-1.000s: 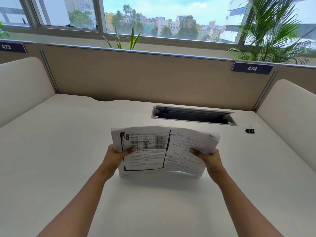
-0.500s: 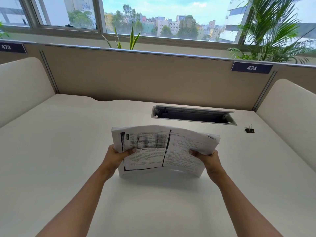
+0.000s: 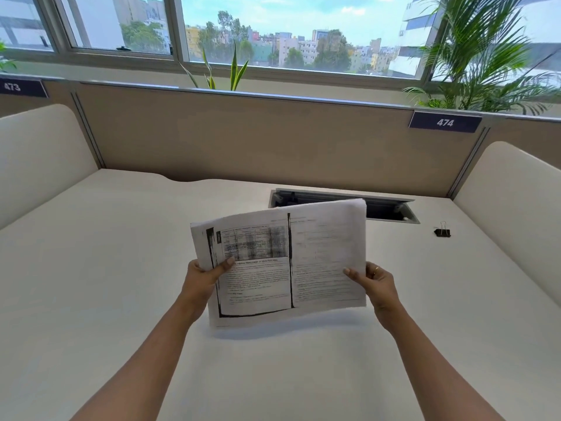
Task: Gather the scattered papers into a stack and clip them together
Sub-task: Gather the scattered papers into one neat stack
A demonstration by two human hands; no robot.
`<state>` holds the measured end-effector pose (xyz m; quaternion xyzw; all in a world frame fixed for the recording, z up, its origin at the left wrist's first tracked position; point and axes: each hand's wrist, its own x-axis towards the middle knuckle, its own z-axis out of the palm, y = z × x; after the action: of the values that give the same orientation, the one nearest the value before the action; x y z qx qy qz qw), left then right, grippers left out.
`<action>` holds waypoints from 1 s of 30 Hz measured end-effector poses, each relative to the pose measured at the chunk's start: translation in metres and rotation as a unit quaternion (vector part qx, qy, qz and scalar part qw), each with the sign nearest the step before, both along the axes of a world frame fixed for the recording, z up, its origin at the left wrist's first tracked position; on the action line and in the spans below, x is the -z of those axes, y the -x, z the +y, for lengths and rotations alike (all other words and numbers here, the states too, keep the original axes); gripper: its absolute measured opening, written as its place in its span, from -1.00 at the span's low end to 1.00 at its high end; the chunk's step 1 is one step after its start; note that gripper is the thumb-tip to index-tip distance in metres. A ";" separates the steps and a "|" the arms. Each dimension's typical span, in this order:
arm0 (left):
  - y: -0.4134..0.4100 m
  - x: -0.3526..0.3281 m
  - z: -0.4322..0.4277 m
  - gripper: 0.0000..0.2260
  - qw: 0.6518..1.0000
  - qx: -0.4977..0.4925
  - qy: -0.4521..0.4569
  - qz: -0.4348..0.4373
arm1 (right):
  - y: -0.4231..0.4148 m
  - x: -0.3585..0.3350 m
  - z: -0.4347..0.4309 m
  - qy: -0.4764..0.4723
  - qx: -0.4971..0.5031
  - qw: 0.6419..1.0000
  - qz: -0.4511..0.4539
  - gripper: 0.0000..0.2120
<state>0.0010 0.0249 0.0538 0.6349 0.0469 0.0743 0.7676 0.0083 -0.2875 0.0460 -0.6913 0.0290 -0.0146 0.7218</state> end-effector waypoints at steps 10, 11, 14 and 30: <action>0.005 0.002 -0.026 -0.80 0.983 -0.057 0.172 0.018 | 0.002 0.003 0.014 -0.206 0.006 0.977 0.052 -0.12; 0.005 0.001 -0.030 -0.79 0.979 -0.059 0.192 0.024 | 0.002 0.001 0.020 -0.208 -0.010 0.977 0.056 -0.10; 0.005 0.002 -0.045 -0.82 0.967 -0.070 0.238 0.052 | 0.006 -0.004 0.046 -0.204 -0.035 0.977 0.055 -0.09; -0.002 -0.010 -0.016 -0.75 0.991 0.034 0.127 0.022 | -0.003 -0.020 0.047 -0.126 0.002 0.990 -0.060 -0.22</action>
<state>0.0025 0.0093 0.0638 0.5345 0.0511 0.0282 0.8431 0.0111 -0.2402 0.0657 -0.5926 -0.0117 -0.0540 0.8036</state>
